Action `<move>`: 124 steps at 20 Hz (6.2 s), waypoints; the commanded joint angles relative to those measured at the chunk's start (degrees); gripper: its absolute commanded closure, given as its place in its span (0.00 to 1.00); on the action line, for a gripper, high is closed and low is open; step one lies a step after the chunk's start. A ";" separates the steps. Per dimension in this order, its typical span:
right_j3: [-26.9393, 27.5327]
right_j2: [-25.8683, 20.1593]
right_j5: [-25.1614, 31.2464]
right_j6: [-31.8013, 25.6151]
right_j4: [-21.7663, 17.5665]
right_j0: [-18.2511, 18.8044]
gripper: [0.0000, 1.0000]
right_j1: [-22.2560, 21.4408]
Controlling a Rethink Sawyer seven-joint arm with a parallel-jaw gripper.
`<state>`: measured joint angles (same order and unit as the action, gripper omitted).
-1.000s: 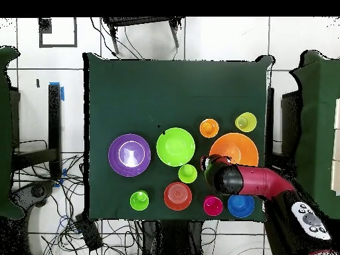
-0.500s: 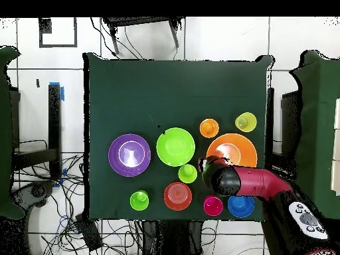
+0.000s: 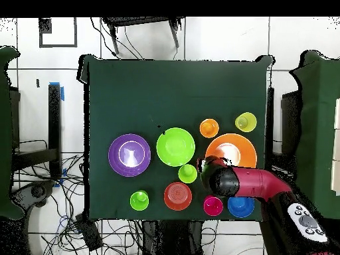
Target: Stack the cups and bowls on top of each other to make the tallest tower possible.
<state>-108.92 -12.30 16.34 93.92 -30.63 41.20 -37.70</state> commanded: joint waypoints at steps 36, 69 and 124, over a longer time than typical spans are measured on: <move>-1.73 -1.49 -0.92 6.12 0.50 -3.05 0.00 2.95; -0.60 -1.55 -2.28 6.05 0.20 -2.94 1.00 5.21; -8.36 -6.05 11.54 -0.87 7.59 -1.67 1.00 -18.90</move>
<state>-115.04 -13.86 20.99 93.92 -24.90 40.47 -55.77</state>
